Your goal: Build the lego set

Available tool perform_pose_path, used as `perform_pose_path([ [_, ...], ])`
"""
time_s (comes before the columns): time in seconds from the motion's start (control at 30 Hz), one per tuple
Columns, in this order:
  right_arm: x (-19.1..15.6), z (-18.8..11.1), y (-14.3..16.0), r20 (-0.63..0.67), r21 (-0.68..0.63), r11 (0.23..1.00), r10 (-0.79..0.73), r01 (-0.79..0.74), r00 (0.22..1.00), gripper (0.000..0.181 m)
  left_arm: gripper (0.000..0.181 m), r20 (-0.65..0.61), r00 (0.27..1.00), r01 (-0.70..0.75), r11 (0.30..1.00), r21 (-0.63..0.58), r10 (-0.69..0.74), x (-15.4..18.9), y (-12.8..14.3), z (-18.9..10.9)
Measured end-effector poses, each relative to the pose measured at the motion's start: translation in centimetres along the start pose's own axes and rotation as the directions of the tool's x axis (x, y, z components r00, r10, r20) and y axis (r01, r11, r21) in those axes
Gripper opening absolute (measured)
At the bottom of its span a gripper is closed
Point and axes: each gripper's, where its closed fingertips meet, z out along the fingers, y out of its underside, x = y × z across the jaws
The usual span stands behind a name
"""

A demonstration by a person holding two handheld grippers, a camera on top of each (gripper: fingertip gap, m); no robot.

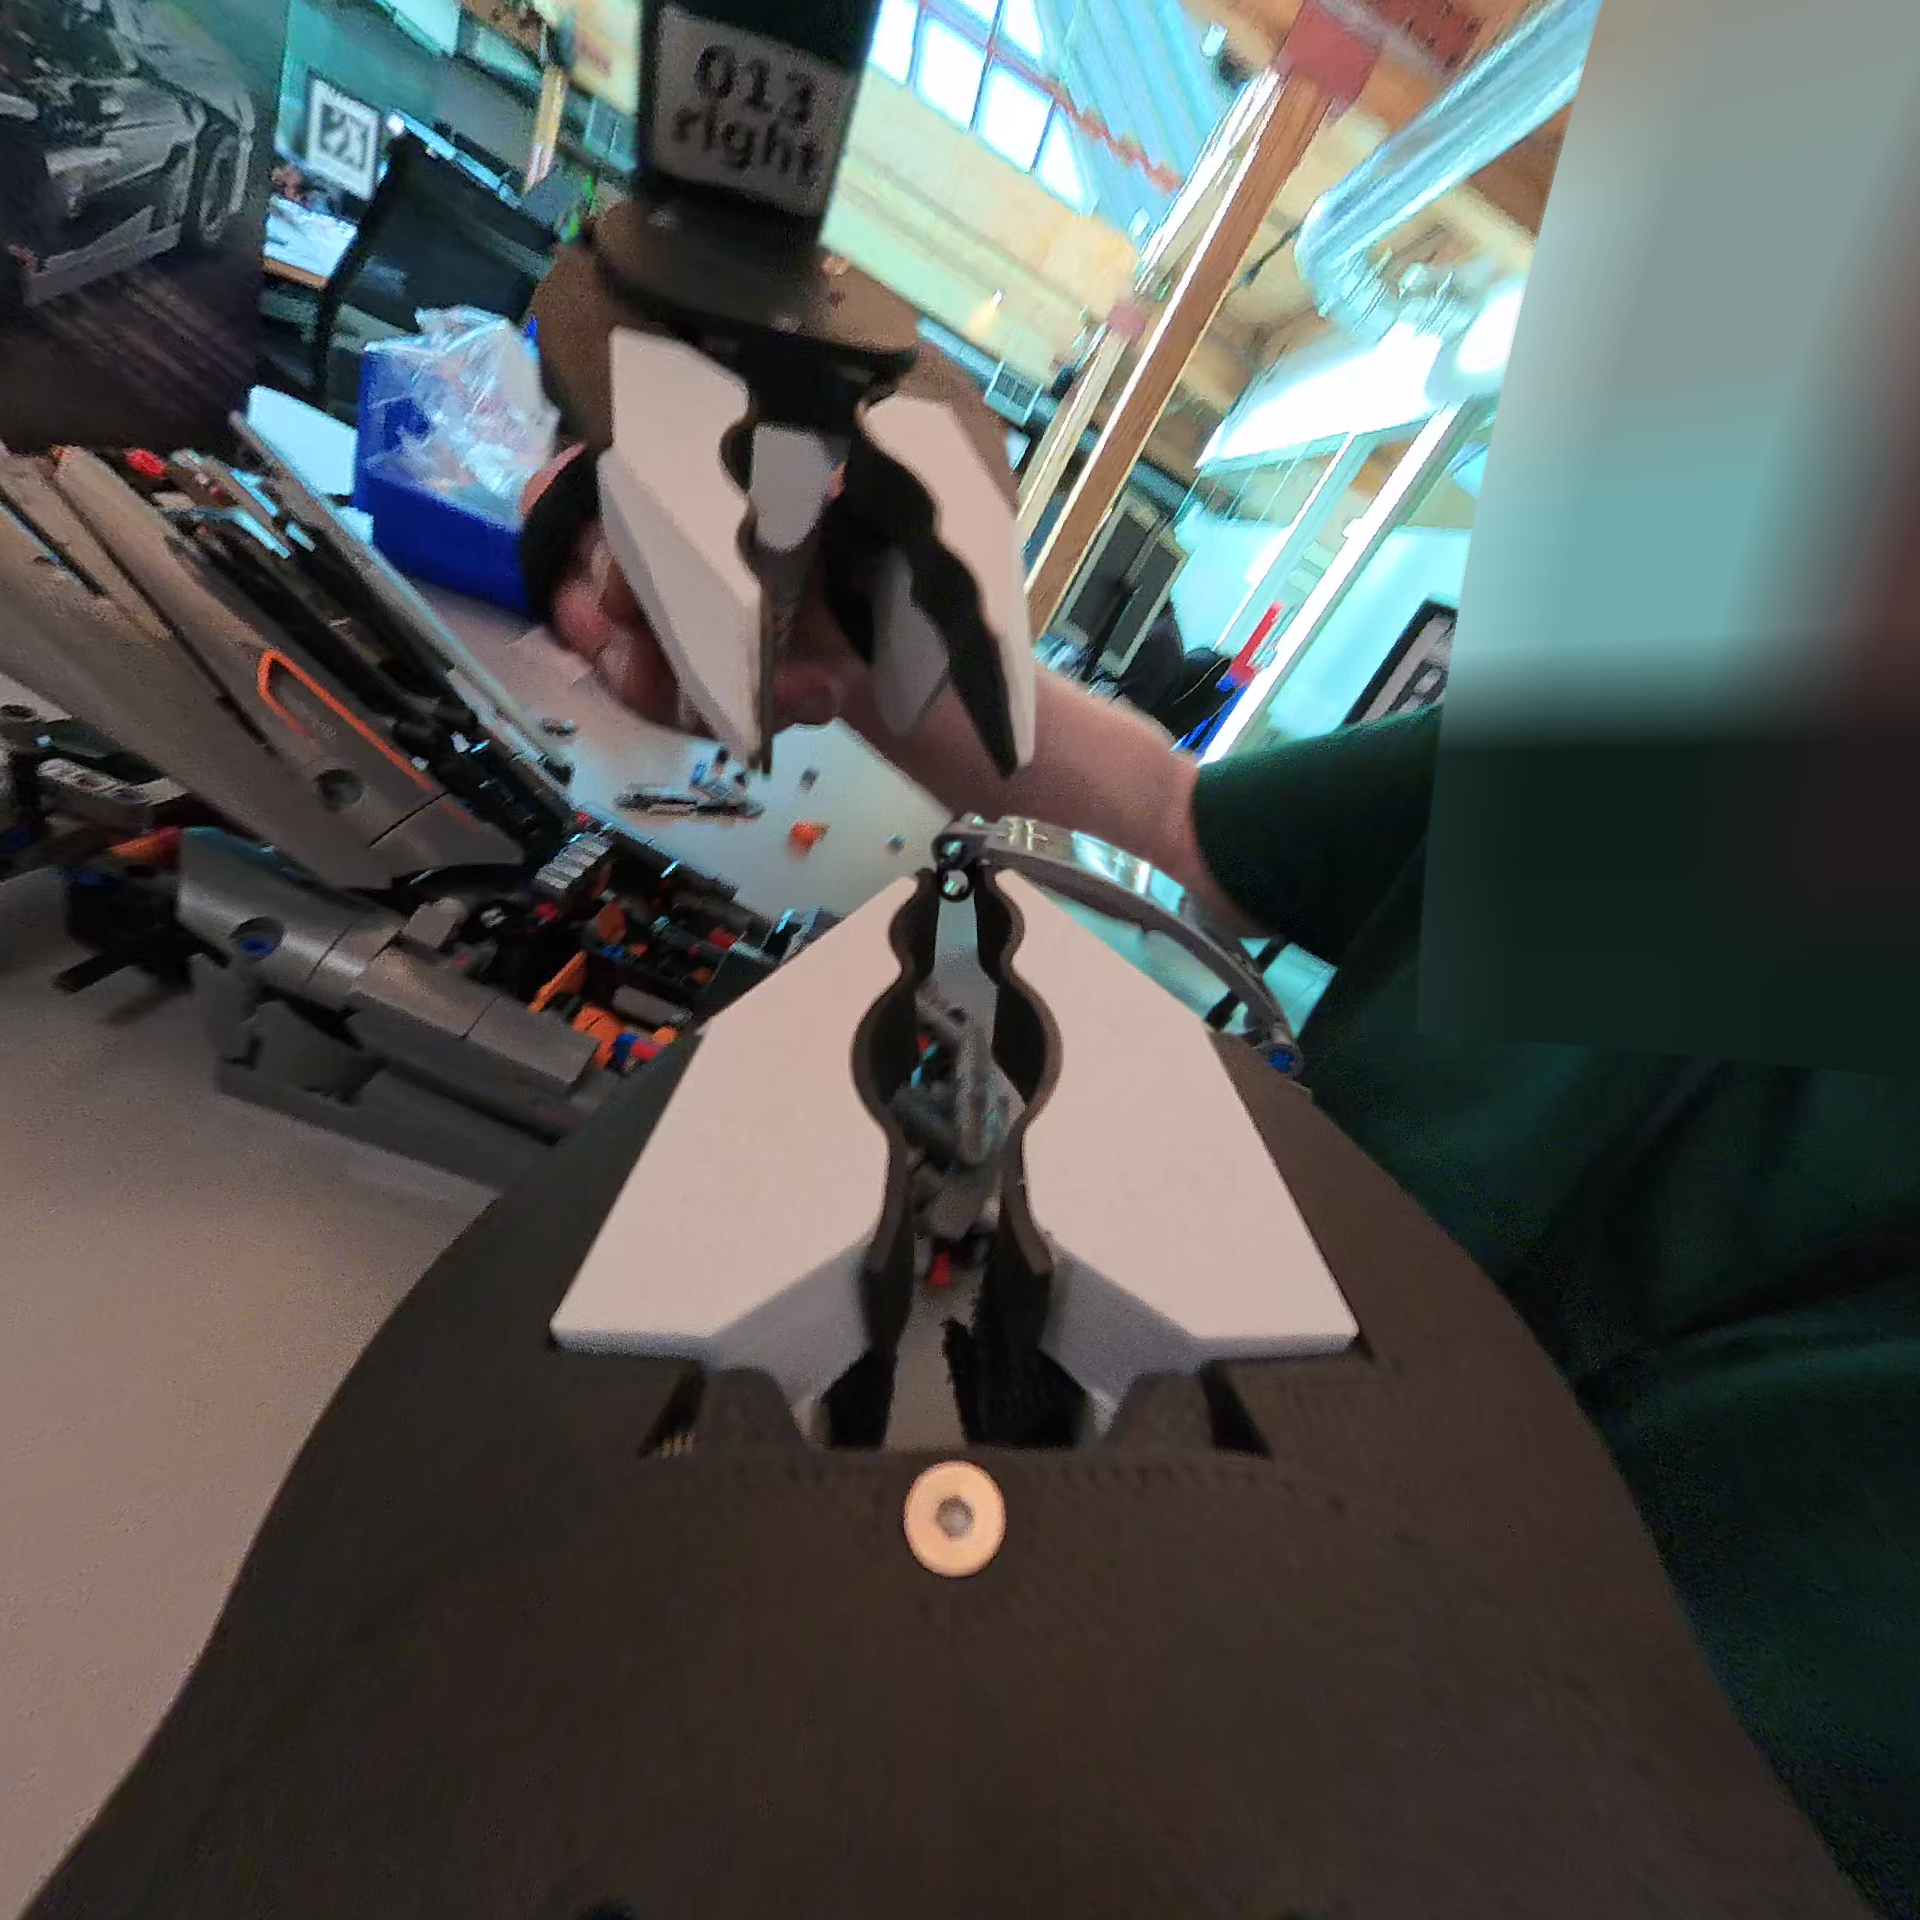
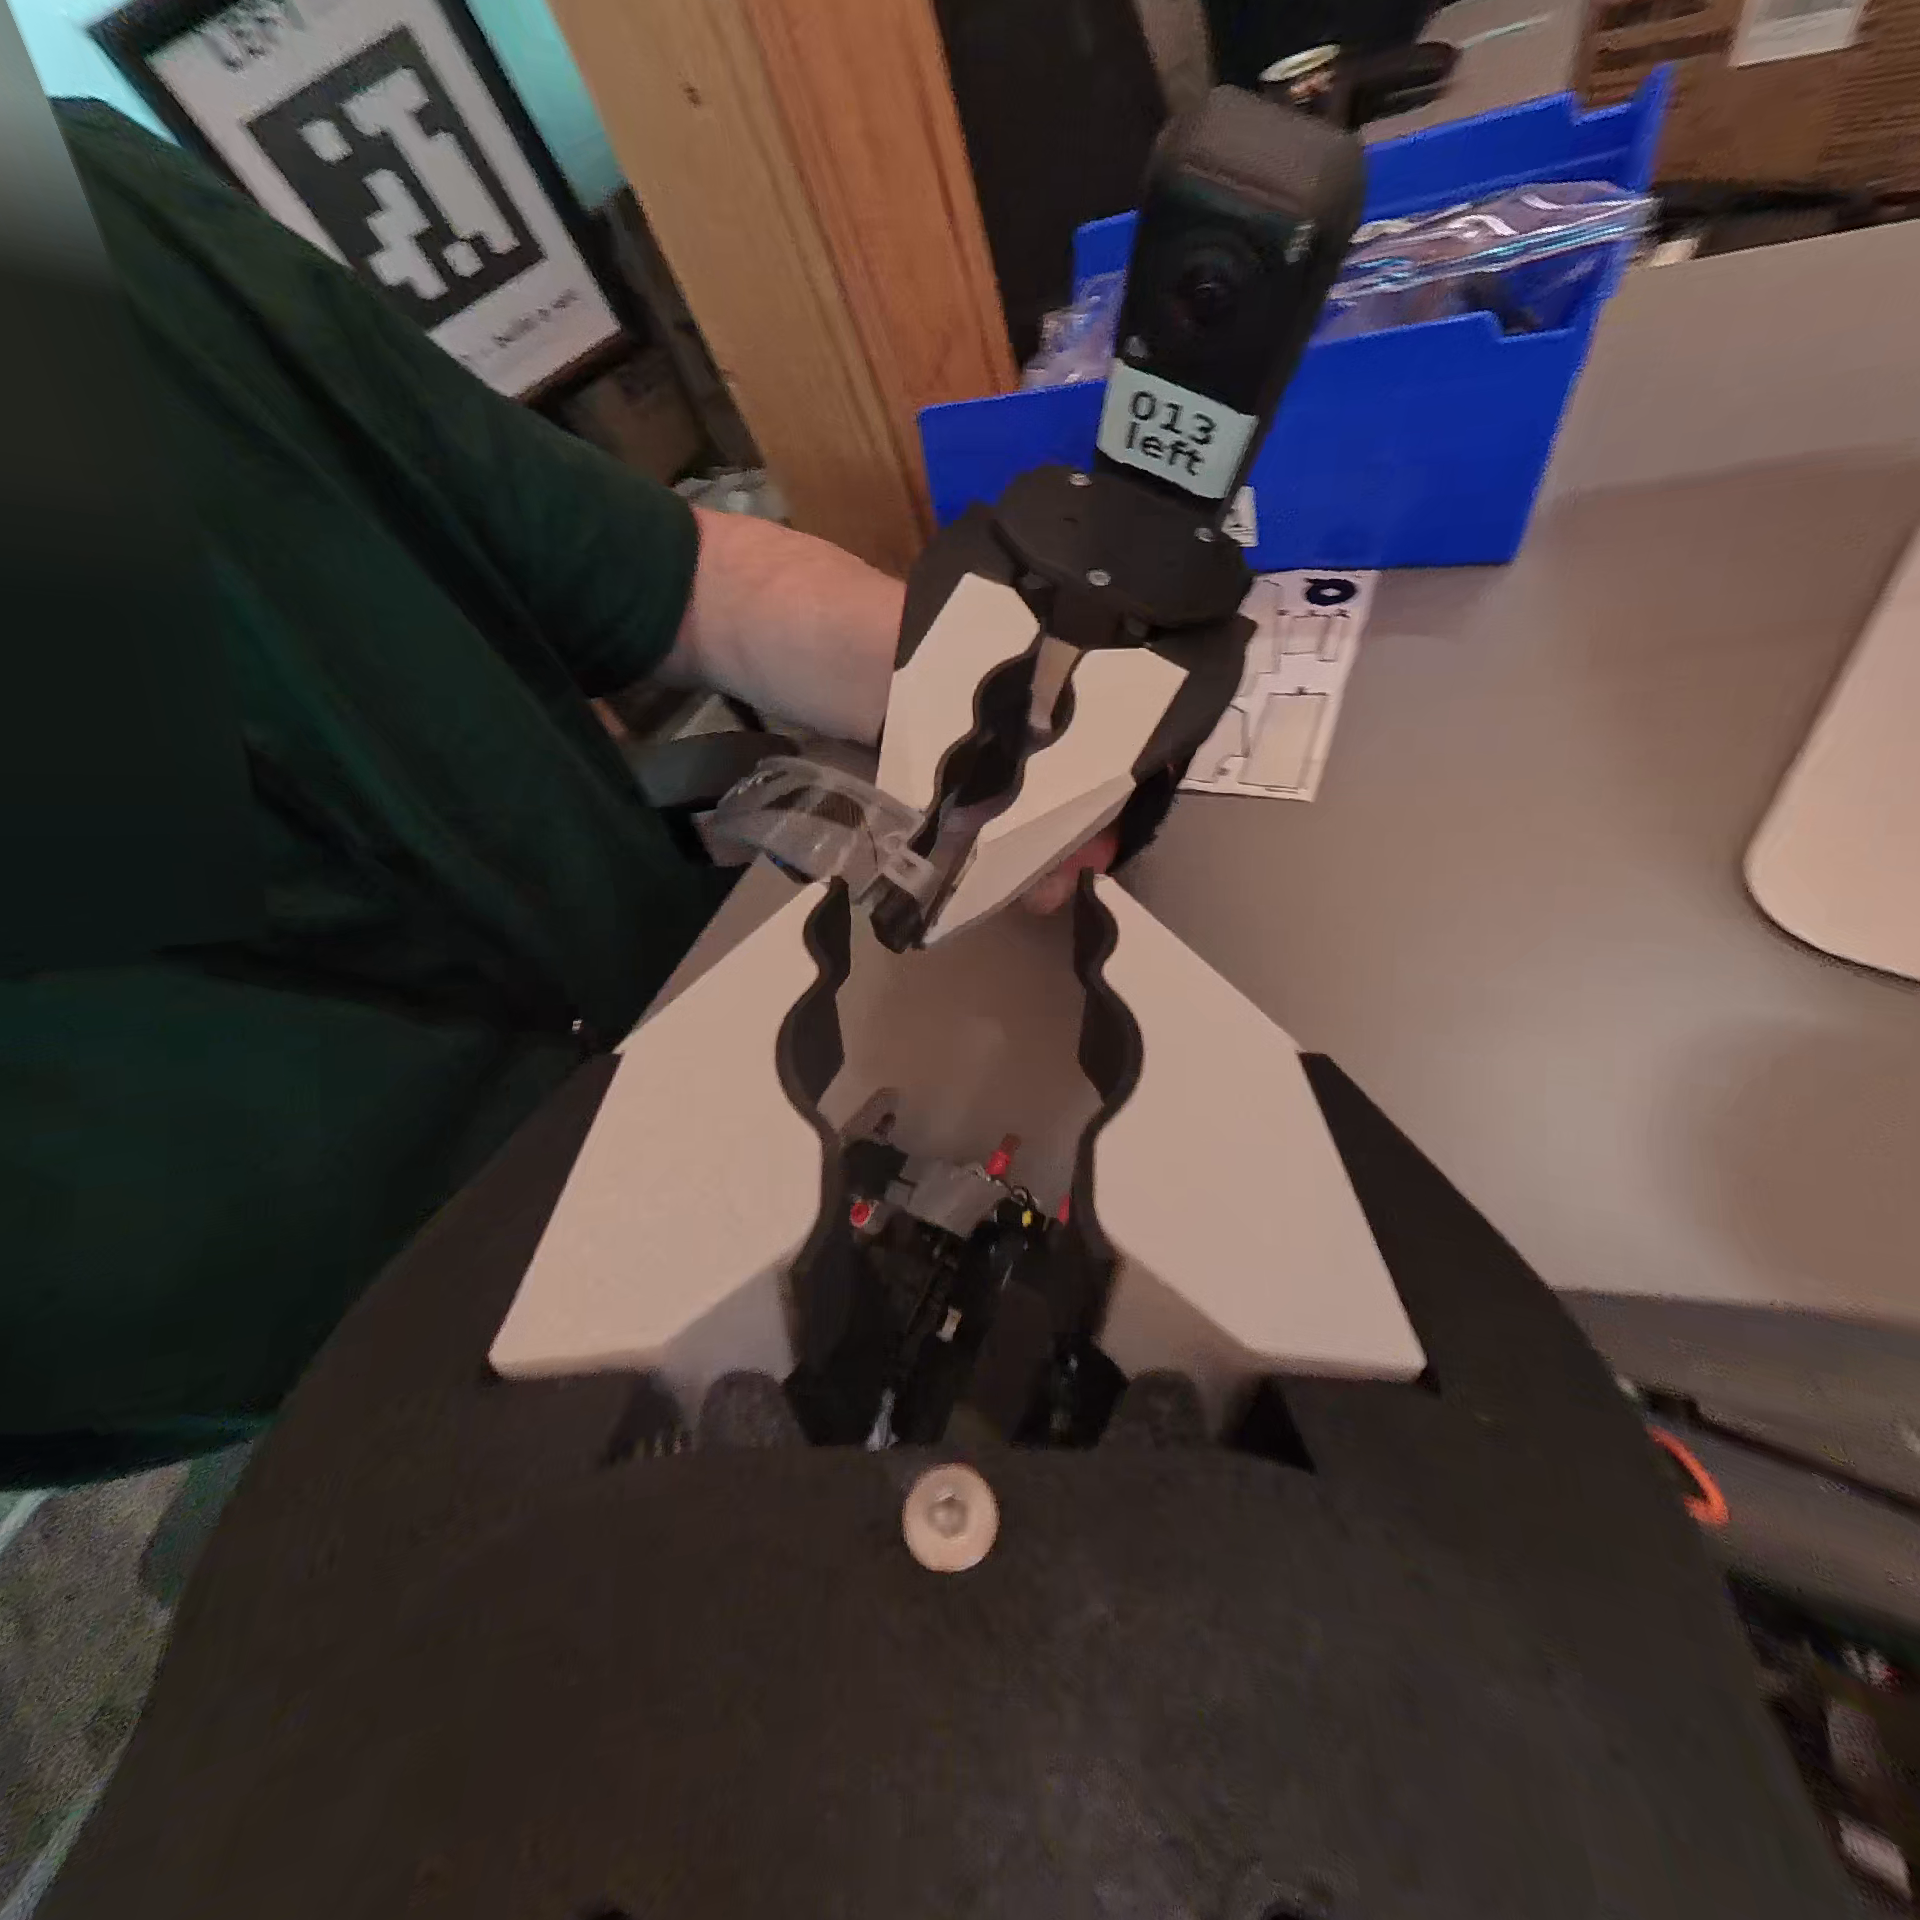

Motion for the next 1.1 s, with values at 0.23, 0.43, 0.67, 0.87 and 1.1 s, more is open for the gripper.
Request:
perform_pose_path([
  [0.23, -1.1, -3.0, 2.6, -0.267, 0.051, 0.997, 0.065, -0.053, 0.961, 0.031, 0.005, 0.151, 0.983, -0.071, 0.977, -0.202, 0.103, -3.1, 3.5, 0.7],
  [0.43, -1.3, -5.5, 7.6, -0.464, 0.140, 0.967, 0.253, -0.211, 0.849, 0.033, 0.004, 0.211, 0.975, -0.006, 0.951, -0.308, 0.075, -4.7, 5.1, 1.3],
  [0.67, -0.7, -6.6, 12.7, -0.647, 0.163, 0.916, 0.380, -0.366, 0.661, 0.057, 0.005, 0.257, 0.959, -0.011, 0.920, -0.391, 0.121, -5.7, 5.9, 0.8],
  [0.87, -0.4, -5.7, 12.9, -0.725, 0.240, 0.870, 0.456, -0.431, 0.516, 0.086, 0.005, 0.288, 0.938, -0.067, 0.912, -0.404, 0.196, -6.2, 5.5, -0.5],
  [1.1, -0.1, -3.7, 15.0, -0.786, 0.223, 0.855, 0.442, -0.468, 0.433, 0.090, 0.005, 0.236, 0.938, -0.118, 0.874, -0.472, 0.254, -5.7, 6.6, -0.1],
])
